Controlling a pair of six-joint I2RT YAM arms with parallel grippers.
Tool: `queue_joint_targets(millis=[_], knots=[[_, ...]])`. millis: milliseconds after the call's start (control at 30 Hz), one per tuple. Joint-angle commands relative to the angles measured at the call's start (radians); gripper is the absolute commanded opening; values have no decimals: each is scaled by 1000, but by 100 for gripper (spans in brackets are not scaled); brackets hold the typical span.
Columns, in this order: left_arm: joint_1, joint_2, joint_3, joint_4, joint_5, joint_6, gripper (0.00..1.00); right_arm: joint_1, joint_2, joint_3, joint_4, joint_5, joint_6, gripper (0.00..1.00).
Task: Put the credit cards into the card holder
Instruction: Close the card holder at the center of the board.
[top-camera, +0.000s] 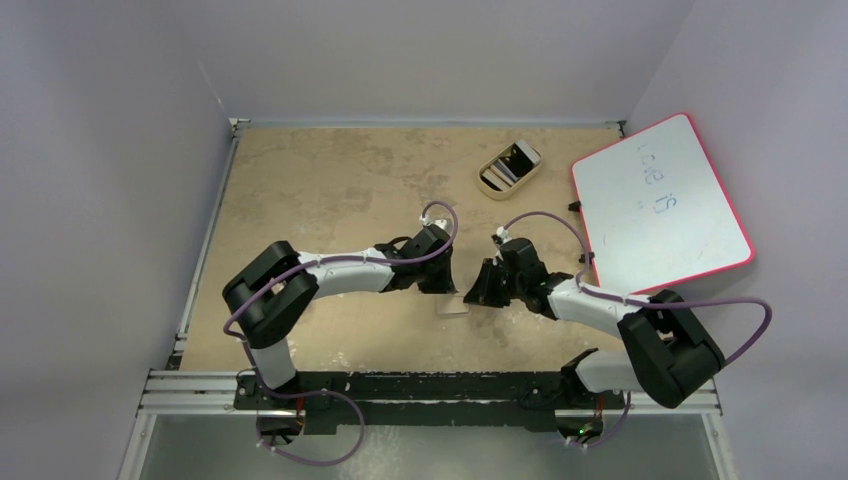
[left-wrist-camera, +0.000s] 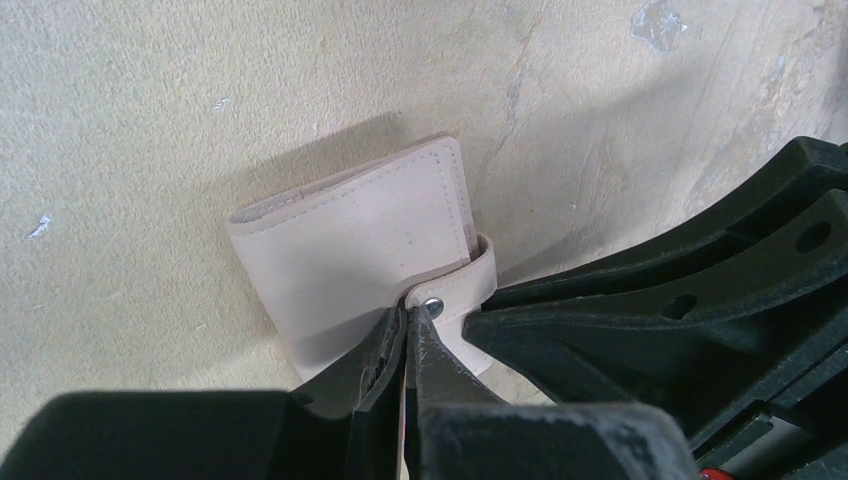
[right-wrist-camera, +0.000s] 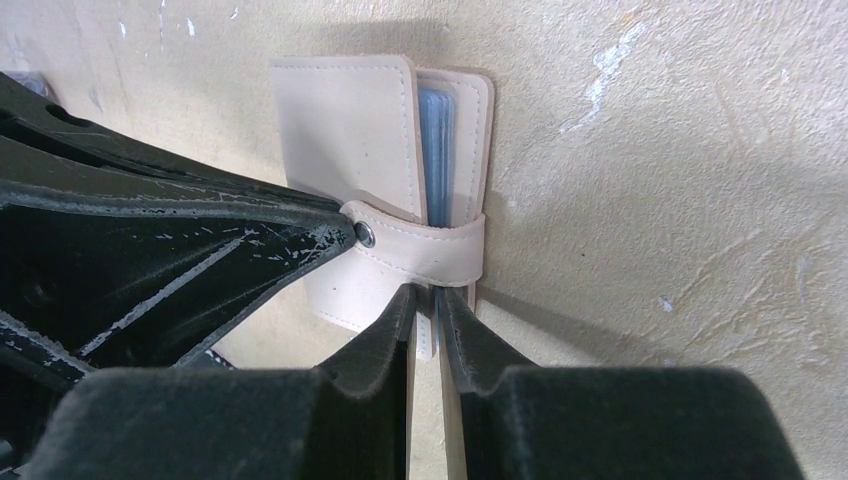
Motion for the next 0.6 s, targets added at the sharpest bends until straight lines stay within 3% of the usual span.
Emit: queue_joint_targets(millis=[0,567], knots=[[13,-51,33,-21,-57,10,0,-3,4,13,-23,48,-28,14],[26,-45,3,-11,-3,-14,0,-3,11,10,-20,47,-29,14]])
